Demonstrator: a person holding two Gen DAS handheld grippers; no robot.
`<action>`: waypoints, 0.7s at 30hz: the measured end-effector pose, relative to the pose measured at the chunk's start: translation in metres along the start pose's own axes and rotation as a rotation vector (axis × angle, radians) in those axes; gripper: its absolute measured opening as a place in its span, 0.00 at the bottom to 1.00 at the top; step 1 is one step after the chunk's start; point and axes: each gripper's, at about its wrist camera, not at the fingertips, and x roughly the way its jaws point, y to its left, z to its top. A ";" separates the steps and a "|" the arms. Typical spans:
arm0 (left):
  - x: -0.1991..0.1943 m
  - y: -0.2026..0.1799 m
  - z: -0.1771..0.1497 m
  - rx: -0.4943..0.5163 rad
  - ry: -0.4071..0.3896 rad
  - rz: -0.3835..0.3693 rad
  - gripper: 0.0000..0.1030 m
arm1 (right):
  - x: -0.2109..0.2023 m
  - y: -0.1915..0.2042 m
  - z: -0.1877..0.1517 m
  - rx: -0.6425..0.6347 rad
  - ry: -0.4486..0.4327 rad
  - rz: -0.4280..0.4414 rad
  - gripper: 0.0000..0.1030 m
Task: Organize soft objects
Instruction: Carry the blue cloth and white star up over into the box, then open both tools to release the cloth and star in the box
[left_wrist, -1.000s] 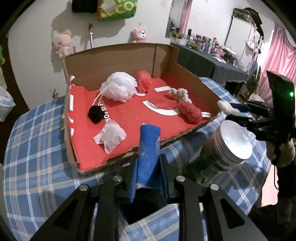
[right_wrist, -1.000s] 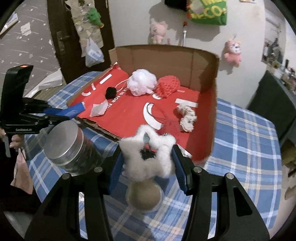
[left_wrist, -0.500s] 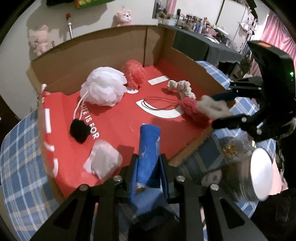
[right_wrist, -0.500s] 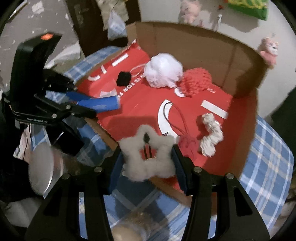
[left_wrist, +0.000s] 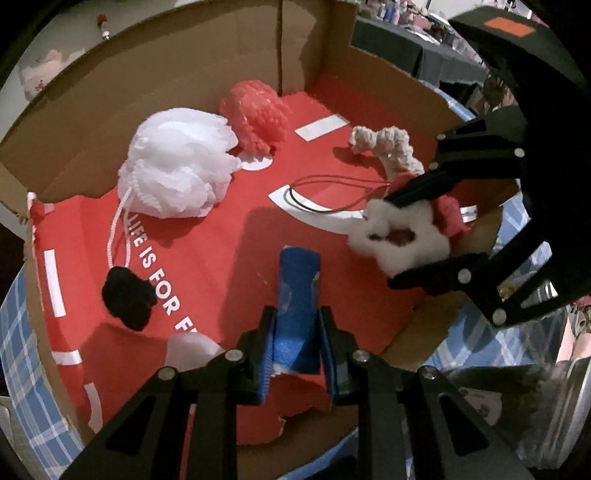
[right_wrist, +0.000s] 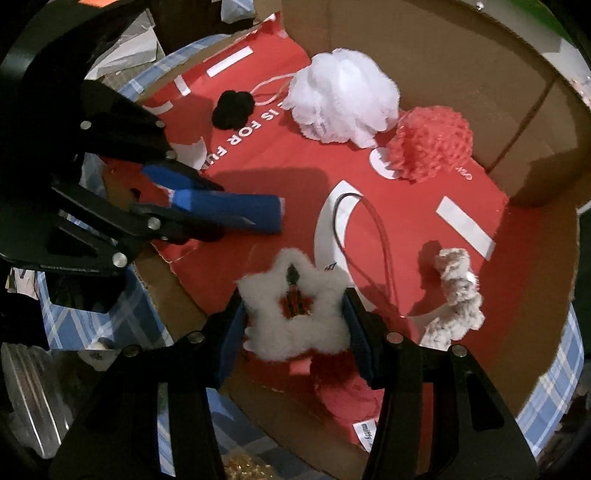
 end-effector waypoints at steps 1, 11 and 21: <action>0.002 0.000 0.000 0.002 0.004 -0.001 0.25 | 0.001 0.001 0.000 -0.005 0.003 -0.006 0.48; 0.004 0.000 -0.001 0.011 -0.008 0.017 0.43 | 0.011 0.005 0.006 -0.018 0.027 -0.028 0.49; -0.017 0.000 -0.010 -0.017 -0.053 0.024 0.57 | 0.003 0.001 0.012 0.015 0.005 -0.046 0.50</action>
